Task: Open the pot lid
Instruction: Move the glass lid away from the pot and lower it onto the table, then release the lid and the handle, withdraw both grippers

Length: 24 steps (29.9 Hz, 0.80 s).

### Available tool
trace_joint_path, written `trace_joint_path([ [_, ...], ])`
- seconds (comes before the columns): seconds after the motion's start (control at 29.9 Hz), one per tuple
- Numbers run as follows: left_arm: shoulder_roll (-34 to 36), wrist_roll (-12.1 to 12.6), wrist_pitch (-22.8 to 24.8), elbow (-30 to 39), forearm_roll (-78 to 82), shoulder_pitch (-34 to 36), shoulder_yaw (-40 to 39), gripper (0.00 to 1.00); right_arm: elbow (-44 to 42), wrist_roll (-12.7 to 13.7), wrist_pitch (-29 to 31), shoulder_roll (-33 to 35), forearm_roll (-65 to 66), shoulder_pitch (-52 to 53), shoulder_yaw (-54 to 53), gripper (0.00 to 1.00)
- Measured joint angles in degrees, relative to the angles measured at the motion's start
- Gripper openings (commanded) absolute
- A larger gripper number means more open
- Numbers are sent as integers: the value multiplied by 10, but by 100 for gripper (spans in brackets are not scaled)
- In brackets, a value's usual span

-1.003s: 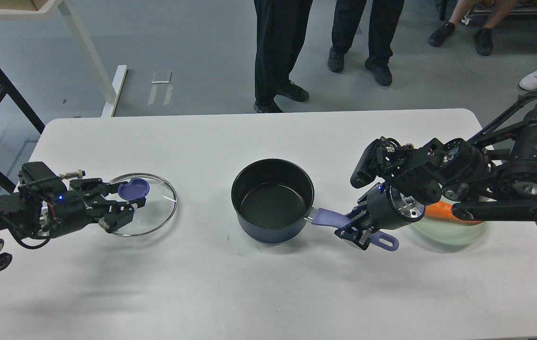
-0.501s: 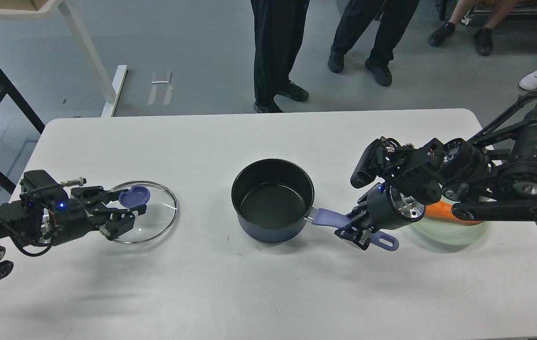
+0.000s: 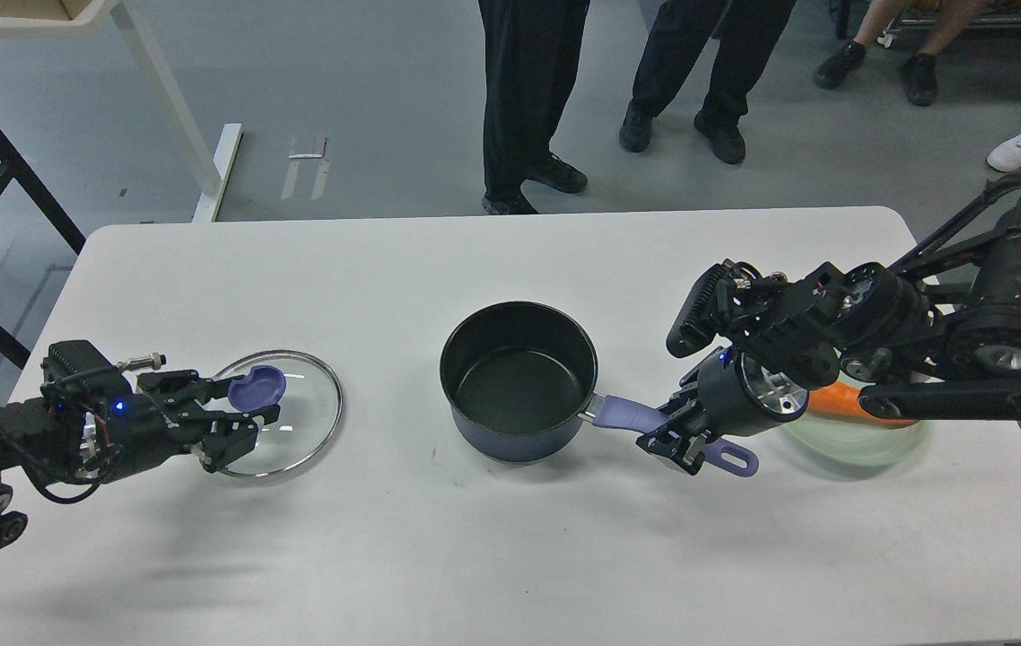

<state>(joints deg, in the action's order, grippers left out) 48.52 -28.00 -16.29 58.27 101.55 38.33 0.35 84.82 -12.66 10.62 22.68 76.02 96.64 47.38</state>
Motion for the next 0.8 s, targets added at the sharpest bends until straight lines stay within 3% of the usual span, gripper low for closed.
trace_joint_path([
  [0.13, 0, 0, 0, 0, 0, 0, 0, 78, 0, 0, 0, 0, 0, 0, 0, 27],
  [0.37, 1, 0, -1, 0, 0, 0, 0, 80, 0, 0, 0, -1, -1, 0, 0, 32],
  [0.43, 2, 0, -1, 0, 0, 0, -1, 83, 0, 0, 0, -1, -2, 0, 0, 42],
  [0.53, 2, 0, -1, 0, -11, 5, -7, 93, 0, 0, -1, 1, -3, 0, 0, 71],
  [0.6, 3, 0, -1, 0, -46, 12, -12, 99, -1, -1, -2, 3, -3, 0, -1, 78],
  [0.77, 8, 0, 1, -1, -205, 53, -9, 99, -1, -6, -4, 5, -8, 0, -6, 89],
  [0.8, 8, 0, 3, -1, -232, 59, -8, 99, -1, -6, -4, 6, -13, 0, -7, 95],
])
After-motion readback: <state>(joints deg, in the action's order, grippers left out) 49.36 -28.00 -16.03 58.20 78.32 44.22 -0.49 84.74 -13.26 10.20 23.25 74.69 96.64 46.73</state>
